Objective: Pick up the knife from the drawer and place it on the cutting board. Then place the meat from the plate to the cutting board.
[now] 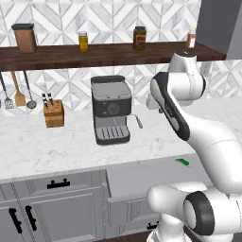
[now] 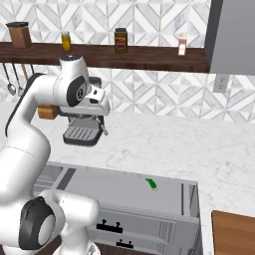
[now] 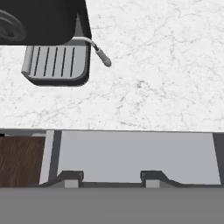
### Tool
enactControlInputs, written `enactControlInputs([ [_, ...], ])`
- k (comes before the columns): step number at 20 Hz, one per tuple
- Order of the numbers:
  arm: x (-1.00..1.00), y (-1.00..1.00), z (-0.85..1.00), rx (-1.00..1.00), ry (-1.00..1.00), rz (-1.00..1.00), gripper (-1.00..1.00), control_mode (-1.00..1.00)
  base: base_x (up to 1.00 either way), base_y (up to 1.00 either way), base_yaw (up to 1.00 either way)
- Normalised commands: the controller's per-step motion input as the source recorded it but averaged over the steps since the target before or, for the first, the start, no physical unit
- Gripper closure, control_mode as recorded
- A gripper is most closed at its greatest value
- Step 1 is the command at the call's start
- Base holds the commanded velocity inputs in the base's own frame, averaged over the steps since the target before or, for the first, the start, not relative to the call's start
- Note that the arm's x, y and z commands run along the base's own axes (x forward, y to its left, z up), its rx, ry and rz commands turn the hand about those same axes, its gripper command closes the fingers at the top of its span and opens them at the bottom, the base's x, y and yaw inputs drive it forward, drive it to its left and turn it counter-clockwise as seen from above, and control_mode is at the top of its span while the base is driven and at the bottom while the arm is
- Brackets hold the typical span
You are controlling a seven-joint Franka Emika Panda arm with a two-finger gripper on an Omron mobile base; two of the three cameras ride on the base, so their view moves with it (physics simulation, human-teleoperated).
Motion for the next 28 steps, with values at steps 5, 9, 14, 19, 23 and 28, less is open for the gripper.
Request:
enactControlInputs([
  [5, -0.09, 0.00, 0.00, 0.00, 0.00, 0.00, -1.00, -1.00, 0.00, 0.00, 0.00],
  [9, -0.03, 0.00, 0.00, 0.00, 0.00, 0.00, -1.00, -1.00, 0.00, 0.00, 0.00],
  [14, -0.24, 0.00, -0.06, 0.00, 0.01, 0.00, -1.00, -1.00, 0.00, 0.00, 0.00],
  [19, -0.34, 0.40, -0.22, 0.00, 0.05, 0.00, -1.00, -1.00, 0.00, 0.00, 0.00],
  [23, -0.24, 0.94, -0.27, -0.01, 0.05, -0.01, -1.00, -1.00, 0.00, 0.00, 0.00],
  [28, 0.00, -0.76, 0.00, 0.08, 0.00, 0.00, -1.00, -1.00, 0.00, 0.00, 0.00],
])
